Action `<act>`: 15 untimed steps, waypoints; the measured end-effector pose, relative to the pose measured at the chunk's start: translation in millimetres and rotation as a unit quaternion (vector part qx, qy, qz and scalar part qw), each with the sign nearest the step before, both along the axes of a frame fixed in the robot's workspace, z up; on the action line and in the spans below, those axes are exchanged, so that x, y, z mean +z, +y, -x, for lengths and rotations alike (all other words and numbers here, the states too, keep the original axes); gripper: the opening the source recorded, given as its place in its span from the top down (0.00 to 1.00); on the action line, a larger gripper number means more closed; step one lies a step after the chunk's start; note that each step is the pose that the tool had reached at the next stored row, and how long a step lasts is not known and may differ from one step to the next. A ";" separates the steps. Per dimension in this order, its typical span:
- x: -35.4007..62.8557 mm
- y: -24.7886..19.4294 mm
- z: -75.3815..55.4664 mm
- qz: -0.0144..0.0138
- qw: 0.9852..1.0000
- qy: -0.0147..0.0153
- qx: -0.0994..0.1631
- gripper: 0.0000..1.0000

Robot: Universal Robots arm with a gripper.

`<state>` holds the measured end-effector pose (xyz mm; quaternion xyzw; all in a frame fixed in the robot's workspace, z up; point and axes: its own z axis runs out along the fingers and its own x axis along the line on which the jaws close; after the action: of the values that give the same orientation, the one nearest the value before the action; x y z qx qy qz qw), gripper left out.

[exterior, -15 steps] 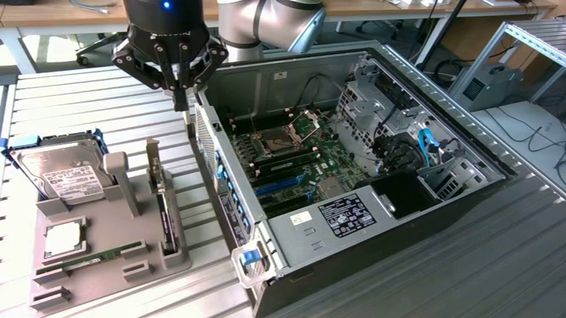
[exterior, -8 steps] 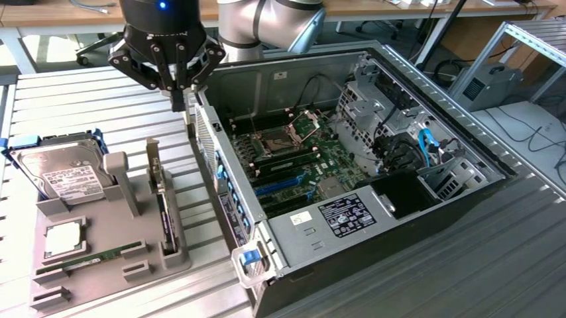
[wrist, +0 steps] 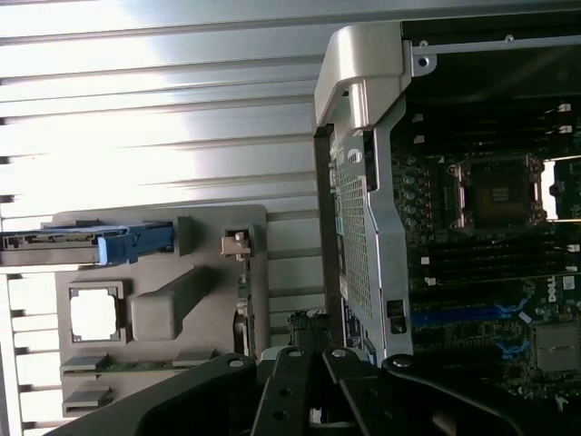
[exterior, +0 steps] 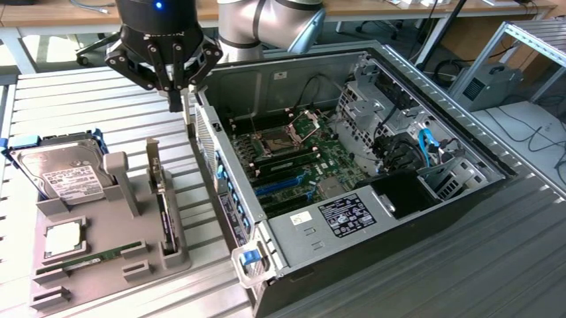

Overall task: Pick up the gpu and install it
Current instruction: 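Reach for the gpu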

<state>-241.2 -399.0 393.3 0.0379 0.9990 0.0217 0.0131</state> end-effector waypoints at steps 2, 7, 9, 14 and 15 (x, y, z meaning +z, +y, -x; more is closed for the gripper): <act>0.0 0.0 0.7 0.000 1.000 0.000 0.000 0.89; 0.0 0.0 3.6 0.000 1.000 0.000 0.000 0.89; 0.0 0.0 4.7 0.000 1.000 0.000 0.000 0.89; 0.0 0.0 7.9 0.000 1.000 0.000 0.000 0.89; 0.0 0.0 8.7 0.000 1.000 0.000 0.000 0.89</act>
<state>-249.8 -399.0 393.3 0.0379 0.9990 0.0217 0.0131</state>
